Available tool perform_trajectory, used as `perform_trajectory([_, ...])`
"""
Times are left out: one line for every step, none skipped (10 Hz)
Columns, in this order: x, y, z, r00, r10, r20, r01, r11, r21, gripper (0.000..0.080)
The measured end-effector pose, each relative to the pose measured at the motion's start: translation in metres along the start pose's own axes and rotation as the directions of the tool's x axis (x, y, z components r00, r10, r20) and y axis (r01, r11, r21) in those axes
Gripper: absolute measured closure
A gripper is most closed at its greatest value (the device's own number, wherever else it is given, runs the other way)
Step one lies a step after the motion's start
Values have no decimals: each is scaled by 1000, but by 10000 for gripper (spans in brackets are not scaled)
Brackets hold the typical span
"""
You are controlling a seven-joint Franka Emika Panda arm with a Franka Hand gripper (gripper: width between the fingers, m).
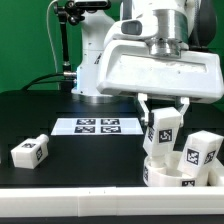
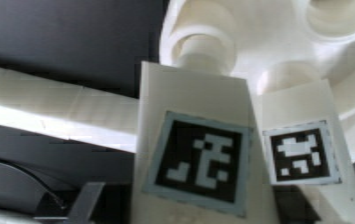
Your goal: Assemble stool
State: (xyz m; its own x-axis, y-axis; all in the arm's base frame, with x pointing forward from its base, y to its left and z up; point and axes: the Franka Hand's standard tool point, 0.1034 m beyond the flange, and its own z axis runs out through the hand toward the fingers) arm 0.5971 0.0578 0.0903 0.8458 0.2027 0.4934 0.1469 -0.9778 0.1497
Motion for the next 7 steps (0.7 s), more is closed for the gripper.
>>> perform_trajectory([-2,-1,2,1000,-2,5,2,1000,1,473])
perform_trajectory([-4,-2,3,1000,-4,7,4,1000,1,473])
perform_trajectory([-6,-2,5,1000,-5,11,5,1000,0,473])
perform_trajectory([-9,-3,7,1000,-8,16,8,1000,0,473])
perform_trajectory([-9,-3,7,1000,-8,13,8,1000,-1,473])
perform_trajectory([-9,-3,8,1000,-10,5,10,1000,-4,473])
perform_trajectory([-8,-3,9,1000,-12,-8,12,1000,-8,473])
